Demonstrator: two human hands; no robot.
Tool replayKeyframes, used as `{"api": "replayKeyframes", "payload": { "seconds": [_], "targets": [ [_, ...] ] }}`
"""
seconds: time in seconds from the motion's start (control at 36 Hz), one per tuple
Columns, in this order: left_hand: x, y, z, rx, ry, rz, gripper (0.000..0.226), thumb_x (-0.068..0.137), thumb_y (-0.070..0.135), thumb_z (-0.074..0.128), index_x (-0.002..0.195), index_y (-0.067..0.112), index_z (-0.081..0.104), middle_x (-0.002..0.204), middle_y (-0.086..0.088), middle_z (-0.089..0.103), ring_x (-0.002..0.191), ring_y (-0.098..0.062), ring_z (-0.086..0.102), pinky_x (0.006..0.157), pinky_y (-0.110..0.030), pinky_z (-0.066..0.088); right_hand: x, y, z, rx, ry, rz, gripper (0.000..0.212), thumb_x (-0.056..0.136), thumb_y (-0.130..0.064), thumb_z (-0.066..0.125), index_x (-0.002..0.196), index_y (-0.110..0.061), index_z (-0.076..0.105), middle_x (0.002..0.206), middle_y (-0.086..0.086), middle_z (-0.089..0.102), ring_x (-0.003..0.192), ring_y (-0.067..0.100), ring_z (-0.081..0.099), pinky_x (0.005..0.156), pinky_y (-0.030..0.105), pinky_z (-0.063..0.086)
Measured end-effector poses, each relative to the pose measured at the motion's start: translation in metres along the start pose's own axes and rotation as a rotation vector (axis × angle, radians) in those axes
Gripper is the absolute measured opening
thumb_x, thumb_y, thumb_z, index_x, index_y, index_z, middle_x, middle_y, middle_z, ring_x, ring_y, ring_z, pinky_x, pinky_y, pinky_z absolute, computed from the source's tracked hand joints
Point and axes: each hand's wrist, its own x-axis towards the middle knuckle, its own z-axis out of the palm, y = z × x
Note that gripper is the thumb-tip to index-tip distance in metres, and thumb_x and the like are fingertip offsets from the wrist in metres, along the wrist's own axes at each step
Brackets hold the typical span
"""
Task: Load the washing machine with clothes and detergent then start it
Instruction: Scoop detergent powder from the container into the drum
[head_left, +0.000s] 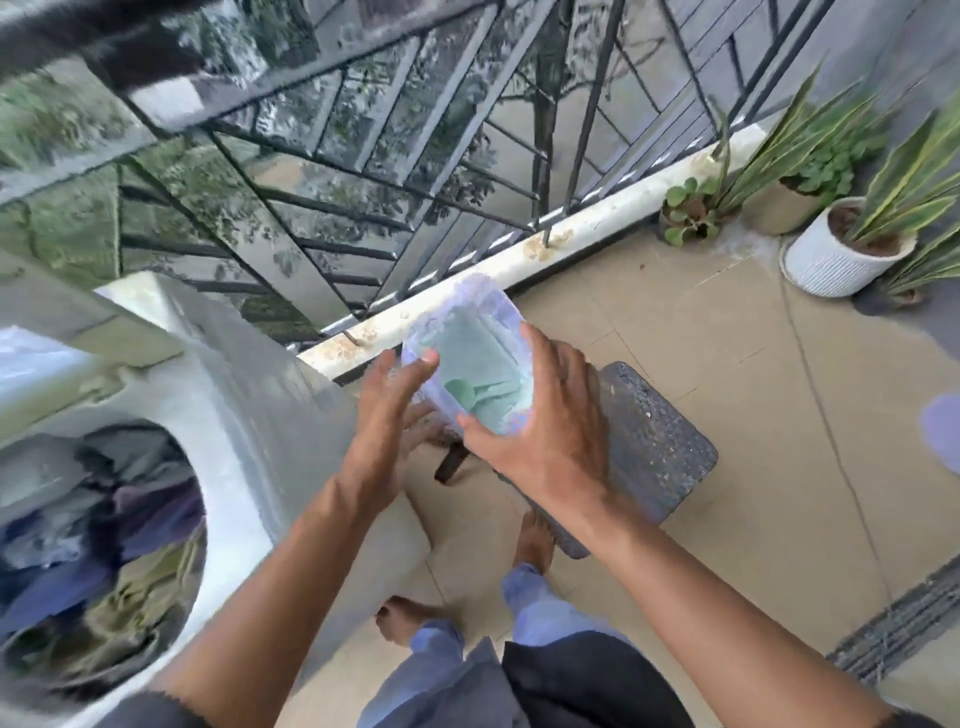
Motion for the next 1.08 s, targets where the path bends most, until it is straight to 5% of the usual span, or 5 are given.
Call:
{"api": "replayKeyframes", "payload": {
  "seconds": [0.14,0.33,0.56,0.69,1.08],
  "targets": [
    [-0.042,0.023,-0.044,-0.011,0.052,0.132,0.088,0.070,0.059,0.082,0.148,0.032,0.051,0.137,0.003,0.069,0.117,-0.026,0.073,0.099,-0.045,0.059,-0.015,-0.044,-0.003,0.067,0.058,-0.240,0.090,0.076,-0.068,0.072,0.145,-0.014,0.054,0.148,0.012,0.046,0.138,0.033,0.045,0.111,0.049,0.043],
    [-0.095,0.042,-0.099,-0.003,0.162,0.256,0.054,0.078,0.043,0.079,0.129,0.038,0.062,0.114,0.003,0.078,0.107,-0.016,0.075,0.082,-0.031,0.061,-0.026,-0.117,0.005,0.053,-0.018,-0.619,0.024,0.087,-0.012,0.066,0.110,-0.013,0.073,0.116,0.006,0.066,0.109,0.029,0.059,0.100,0.039,0.046],
    [-0.138,0.038,-0.172,-0.006,0.345,0.282,0.110,0.060,0.069,0.088,0.154,0.026,0.047,0.132,-0.007,0.071,0.108,-0.014,0.075,0.091,-0.046,0.060,-0.029,-0.204,0.046,-0.397,-0.585,-0.587,0.033,0.091,-0.019,0.071,0.123,-0.022,0.062,0.120,0.003,0.062,0.112,0.030,0.064,0.080,0.038,0.053],
    [-0.166,0.032,-0.212,-0.023,0.433,0.291,0.096,0.060,0.071,0.091,0.142,0.034,0.056,0.122,0.001,0.077,0.091,-0.020,0.073,0.077,-0.045,0.057,-0.053,-0.247,0.071,-0.494,-0.602,-0.697,0.018,0.093,-0.020,0.066,0.110,-0.027,0.065,0.108,-0.001,0.064,0.102,0.026,0.067,0.049,0.028,0.021],
    [-0.213,0.021,-0.303,-0.046,0.603,0.274,0.112,0.048,0.085,0.087,0.146,0.046,0.051,0.123,0.005,0.077,0.114,-0.016,0.074,0.099,-0.054,0.058,-0.112,-0.318,0.131,-0.458,-0.533,-0.961,0.020,0.094,-0.016,0.060,0.112,-0.020,0.065,0.101,0.003,0.060,0.102,0.029,0.060,0.066,0.035,0.036]
  ]
}}
